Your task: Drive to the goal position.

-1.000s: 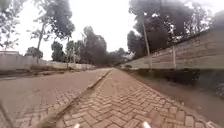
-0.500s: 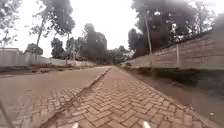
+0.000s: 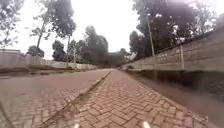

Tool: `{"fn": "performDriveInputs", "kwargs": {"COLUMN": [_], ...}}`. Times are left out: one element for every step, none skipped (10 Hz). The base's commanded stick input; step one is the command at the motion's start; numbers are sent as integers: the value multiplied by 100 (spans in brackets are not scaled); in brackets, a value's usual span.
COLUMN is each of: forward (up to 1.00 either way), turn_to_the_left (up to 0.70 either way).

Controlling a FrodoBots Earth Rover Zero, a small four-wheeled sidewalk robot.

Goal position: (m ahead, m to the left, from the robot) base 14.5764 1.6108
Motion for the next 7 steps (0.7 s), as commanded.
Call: {"fn": "performDriveInputs", "kwargs": {"forward": [70,70,70,70,70,70,70], "turn_to_the_left": [0,0,0,0,-19,-35,-35]}}
